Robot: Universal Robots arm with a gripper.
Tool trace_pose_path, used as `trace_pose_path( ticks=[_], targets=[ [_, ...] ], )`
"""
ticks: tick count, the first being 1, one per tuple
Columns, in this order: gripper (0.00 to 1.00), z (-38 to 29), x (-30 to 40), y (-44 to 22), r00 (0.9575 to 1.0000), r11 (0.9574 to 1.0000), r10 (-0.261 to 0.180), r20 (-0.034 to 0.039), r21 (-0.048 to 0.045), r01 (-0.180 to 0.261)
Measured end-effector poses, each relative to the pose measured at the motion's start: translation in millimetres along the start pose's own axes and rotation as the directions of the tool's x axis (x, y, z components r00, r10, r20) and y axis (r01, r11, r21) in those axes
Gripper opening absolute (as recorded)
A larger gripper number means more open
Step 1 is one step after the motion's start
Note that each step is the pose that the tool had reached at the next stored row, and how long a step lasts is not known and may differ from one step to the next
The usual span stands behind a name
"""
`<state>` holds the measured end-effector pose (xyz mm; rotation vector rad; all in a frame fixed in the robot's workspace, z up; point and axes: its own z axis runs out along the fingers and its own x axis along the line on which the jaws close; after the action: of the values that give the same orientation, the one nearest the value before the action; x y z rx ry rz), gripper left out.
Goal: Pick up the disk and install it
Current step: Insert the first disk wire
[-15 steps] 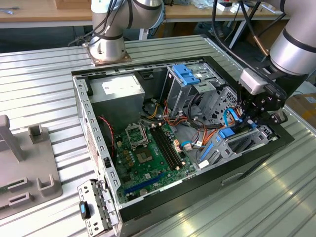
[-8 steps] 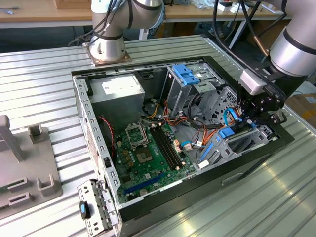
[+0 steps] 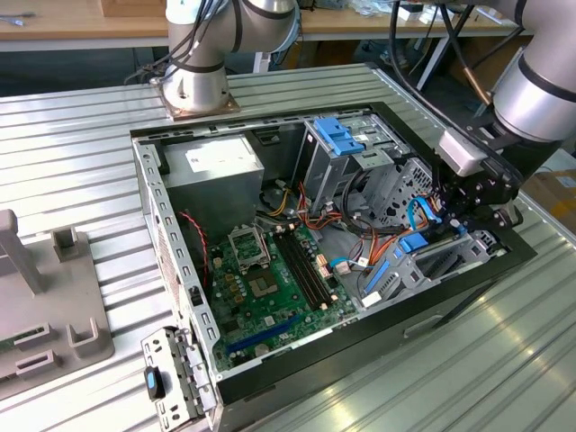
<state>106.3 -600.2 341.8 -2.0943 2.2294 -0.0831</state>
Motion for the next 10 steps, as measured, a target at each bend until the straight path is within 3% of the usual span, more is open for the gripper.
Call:
trace_pose_path(
  ticks=[10],
  targets=[
    [0.17, 3.7, 0.7, 0.3, 1.0, 1.0, 0.0, 0.0, 0.0, 0.0]
  ],
)
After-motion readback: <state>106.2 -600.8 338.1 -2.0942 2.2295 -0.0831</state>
